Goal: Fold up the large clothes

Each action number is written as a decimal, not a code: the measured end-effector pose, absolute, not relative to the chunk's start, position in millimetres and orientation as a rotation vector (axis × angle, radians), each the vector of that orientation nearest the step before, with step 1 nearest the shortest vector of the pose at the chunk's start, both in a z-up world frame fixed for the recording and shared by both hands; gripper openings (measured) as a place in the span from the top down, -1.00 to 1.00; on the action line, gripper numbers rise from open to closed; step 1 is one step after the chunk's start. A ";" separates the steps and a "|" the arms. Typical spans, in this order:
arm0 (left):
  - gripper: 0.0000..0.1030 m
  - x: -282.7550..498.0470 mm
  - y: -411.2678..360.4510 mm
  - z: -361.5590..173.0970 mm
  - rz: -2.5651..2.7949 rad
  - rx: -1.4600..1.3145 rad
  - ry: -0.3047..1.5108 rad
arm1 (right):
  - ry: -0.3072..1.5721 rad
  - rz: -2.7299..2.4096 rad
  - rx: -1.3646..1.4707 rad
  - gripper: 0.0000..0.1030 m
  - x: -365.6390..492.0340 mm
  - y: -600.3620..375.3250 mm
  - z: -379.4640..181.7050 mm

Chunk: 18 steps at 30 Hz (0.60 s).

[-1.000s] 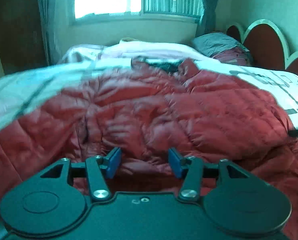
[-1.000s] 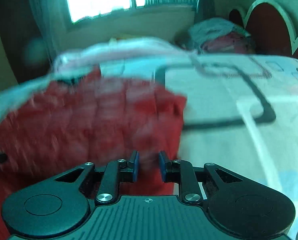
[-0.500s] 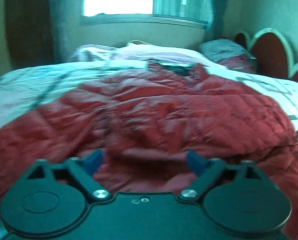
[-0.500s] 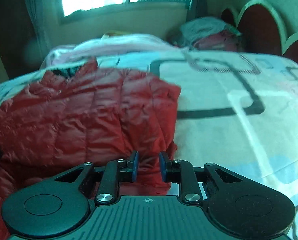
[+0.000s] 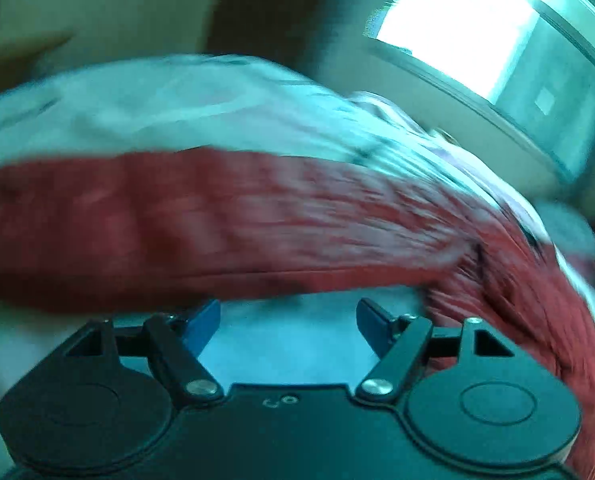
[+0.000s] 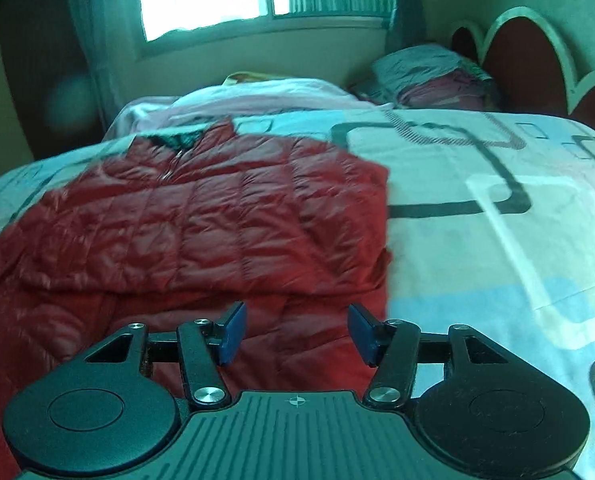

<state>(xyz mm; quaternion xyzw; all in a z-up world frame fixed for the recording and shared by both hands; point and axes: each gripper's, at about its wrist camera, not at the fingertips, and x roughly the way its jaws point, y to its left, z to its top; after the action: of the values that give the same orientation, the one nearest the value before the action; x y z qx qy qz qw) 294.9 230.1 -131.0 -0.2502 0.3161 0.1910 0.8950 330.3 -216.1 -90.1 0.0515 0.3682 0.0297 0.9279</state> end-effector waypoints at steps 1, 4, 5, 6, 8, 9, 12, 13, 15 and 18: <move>-0.31 286.5 239.6 -132.3 0.415 -0.563 0.643 | 0.754 0.062 0.100 -0.10 331.5 -210.5 -90.4; -0.21 264.1 263.2 -133.7 0.468 -0.668 0.595 | 0.749 0.089 0.096 -0.10 334.0 -196.3 -88.9; -0.21 258.5 270.1 -133.8 0.490 -0.692 0.578 | 0.744 0.095 0.091 -0.10 334.8 -191.6 -87.9; -0.22 254.7 278.1 -134.8 0.504 -0.724 0.557 | 0.740 0.101 0.088 -0.10 335.4 -187.4 -86.9; -0.26 252.9 295.3 -138.5 0.511 -0.805 0.511 | 0.740 0.108 0.095 -0.10 336.9 -181.4 -85.6; -0.30 251.3 303.7 -140.3 0.513 -0.836 0.486 | 0.741 0.107 0.099 -0.10 338.2 -180.2 -85.8; -0.36 257.9 321.2 -142.0 0.552 -0.881 0.420 | 0.752 0.082 0.125 -0.10 340.7 -181.0 -87.2; -0.29 260.0 326.7 -142.7 0.567 -0.895 0.405 | 0.756 0.074 0.134 -0.10 341.6 -182.6 -87.2; 0.23 266.1 337.2 -144.8 0.562 -0.925 0.377 | 0.756 0.067 0.141 -0.10 342.2 -185.6 -86.1; 0.89 281.2 340.9 -137.3 0.516 -0.882 0.370 | 0.743 0.054 0.139 -0.10 342.9 -188.5 -82.8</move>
<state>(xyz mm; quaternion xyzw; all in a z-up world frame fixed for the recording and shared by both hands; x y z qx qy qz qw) 281.2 340.9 -137.3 -0.4198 0.1760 0.2454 0.8559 342.9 -188.5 -82.8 0.0680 0.3628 0.0263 0.9290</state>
